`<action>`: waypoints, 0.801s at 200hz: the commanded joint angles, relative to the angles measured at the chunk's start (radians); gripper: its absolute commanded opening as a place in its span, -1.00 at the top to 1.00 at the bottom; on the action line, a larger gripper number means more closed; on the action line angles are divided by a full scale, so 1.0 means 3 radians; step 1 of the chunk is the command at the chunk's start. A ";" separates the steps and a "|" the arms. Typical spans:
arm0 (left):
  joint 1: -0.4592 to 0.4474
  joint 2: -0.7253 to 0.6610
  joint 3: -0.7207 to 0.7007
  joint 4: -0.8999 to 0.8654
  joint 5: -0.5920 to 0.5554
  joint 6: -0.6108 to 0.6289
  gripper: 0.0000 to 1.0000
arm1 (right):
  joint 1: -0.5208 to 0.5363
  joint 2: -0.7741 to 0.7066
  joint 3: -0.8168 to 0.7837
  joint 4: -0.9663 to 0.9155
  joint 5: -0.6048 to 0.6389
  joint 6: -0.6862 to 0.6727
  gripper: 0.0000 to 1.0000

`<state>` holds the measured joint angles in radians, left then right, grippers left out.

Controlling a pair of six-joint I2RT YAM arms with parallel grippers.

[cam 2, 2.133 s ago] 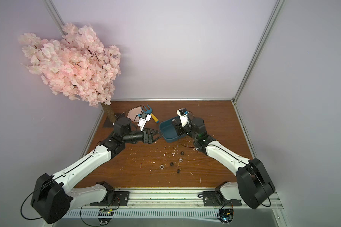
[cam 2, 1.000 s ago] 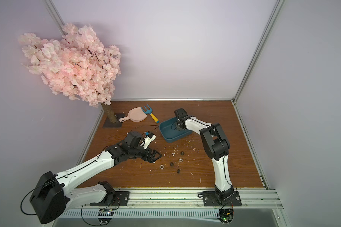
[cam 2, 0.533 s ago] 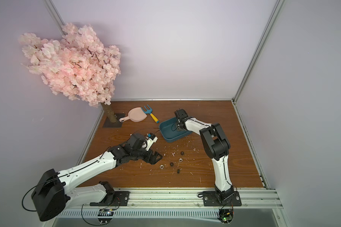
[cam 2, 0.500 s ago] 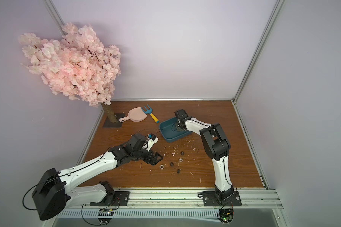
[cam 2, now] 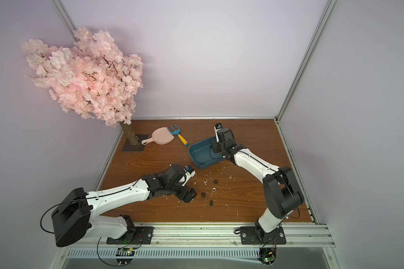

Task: Put the nuts on the desktop into the storage box
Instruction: Pick up the nut from the center of the board.

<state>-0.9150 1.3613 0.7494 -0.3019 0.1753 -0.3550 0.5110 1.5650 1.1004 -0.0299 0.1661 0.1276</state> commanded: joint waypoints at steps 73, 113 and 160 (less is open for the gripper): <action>-0.0509 0.0996 0.0645 -0.0762 -0.0519 0.0168 -0.60 | 0.0004 -0.1395 -0.1190 0.1039 -0.0074 -0.0361 -0.98; -0.0516 0.1066 0.0670 -0.0804 -0.0500 0.0140 -0.44 | 0.0003 -0.1593 -0.1285 0.1090 -0.0065 -0.0456 -0.98; -0.0521 0.1092 0.0666 -0.0847 -0.0489 0.0161 0.15 | 0.0000 -0.1617 -0.1312 0.1168 -0.0058 -0.0452 -0.98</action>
<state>-1.0618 1.6638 0.9405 -0.5014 0.0311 -0.3096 0.5110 1.0958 0.7078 0.2615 0.1307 0.0113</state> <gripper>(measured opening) 0.476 0.990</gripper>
